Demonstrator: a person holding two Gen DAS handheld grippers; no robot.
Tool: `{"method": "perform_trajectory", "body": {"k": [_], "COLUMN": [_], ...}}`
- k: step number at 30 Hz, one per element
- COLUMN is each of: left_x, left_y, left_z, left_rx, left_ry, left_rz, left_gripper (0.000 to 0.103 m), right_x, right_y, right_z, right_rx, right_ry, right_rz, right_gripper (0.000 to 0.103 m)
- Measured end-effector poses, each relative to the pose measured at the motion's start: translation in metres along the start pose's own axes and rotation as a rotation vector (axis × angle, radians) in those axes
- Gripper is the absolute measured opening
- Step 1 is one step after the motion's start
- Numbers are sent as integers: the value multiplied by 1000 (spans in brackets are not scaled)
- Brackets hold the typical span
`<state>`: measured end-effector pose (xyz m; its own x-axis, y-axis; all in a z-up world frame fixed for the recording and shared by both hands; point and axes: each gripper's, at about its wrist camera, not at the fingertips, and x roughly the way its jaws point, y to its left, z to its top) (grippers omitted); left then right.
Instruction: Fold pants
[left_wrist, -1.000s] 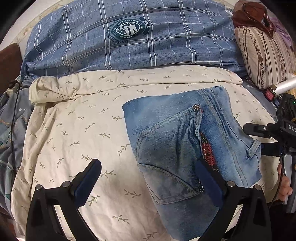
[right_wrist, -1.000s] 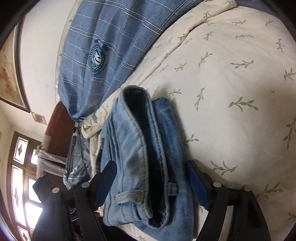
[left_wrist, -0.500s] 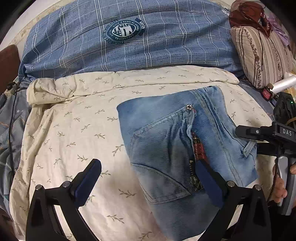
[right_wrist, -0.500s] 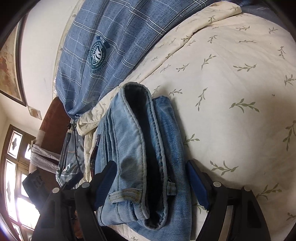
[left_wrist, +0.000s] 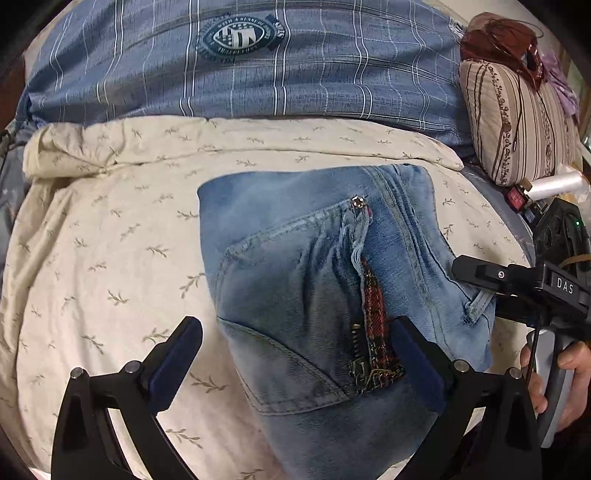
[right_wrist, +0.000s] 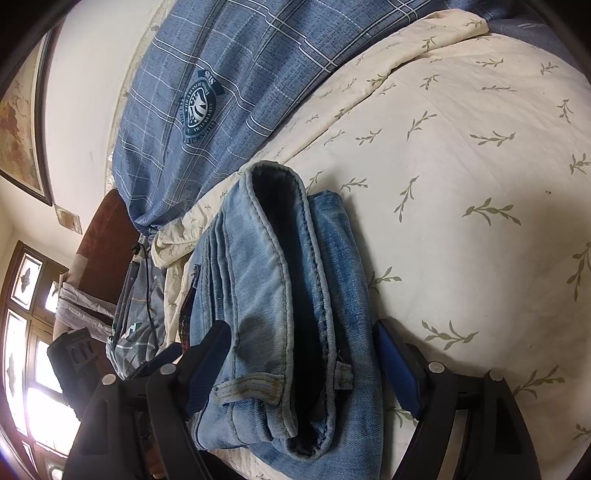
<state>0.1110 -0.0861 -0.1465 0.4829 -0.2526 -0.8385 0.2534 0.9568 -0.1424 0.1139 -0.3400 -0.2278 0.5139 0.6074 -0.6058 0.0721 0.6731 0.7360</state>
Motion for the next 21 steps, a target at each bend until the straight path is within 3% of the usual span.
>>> {"method": "perform_trajectory", "body": {"k": [7,16,21], "left_x": [2,16,16], "left_y": [-2,19,19], "left_z": [0,-4,-5], "left_rx": [10,-96,-94], "left_ry": [4,40,35], "left_rz": [-5,-153,-189], "left_gripper": [101,100,90], "right_x": [0,0,4], "right_y": [0,-1,10], "right_z": [-1,0,-2], "right_rx": [1,-1,-53], "right_ry": [-3,2,30], "right_rz": [2,8,4], "right_gripper": [82,83,83]}}
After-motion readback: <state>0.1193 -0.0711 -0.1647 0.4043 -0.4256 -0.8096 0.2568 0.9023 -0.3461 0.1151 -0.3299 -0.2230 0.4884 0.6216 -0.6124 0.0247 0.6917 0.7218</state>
